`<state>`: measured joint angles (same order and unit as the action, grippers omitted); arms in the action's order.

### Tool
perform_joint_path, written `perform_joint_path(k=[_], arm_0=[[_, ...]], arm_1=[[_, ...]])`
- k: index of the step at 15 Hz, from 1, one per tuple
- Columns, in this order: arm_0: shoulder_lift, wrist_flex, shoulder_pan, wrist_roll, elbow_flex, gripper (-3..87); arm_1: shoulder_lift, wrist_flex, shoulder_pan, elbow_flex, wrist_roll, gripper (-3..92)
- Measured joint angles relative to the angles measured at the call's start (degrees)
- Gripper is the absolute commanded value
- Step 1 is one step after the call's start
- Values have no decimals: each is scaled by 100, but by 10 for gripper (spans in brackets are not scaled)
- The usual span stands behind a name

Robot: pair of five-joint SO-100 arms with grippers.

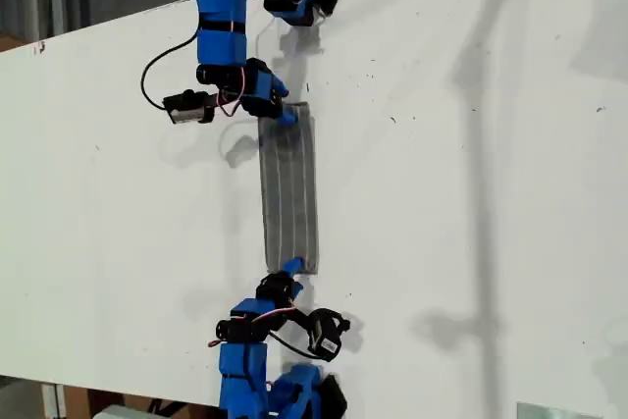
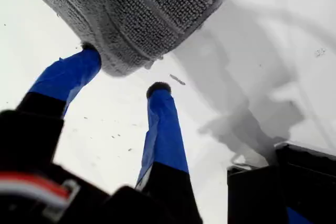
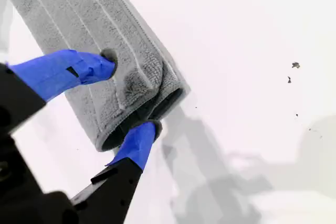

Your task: Grasp corners of a square towel and fold twice.

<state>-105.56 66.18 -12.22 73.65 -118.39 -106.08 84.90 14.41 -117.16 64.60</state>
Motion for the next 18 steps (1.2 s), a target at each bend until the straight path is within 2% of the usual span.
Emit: perform_joint_path(k=[3,5,7,10,14,16,18], arm_0=[[-958,545,-325,-97,-35,222],[-1485,650,-378,-70,-299,222],[-2153,580,-404,105,-1063,222],[-4377,624,-413,571,-2812,222],[-7207,1529,-378,1046,-3894,221],[-7945,1626,-229,1336,-4210,221],[-8877,1775,-97,1564,-4658,220]], arm_1=[[-299,343,466,0,-308,240],[-378,308,835,-88,-387,243],[-378,-176,940,-527,-396,257],[-387,-958,932,-1169,-396,348],[264,-1705,932,-1345,-396,355],[984,-2118,932,-1354,-396,350],[1266,-2180,861,-1187,-387,348]])
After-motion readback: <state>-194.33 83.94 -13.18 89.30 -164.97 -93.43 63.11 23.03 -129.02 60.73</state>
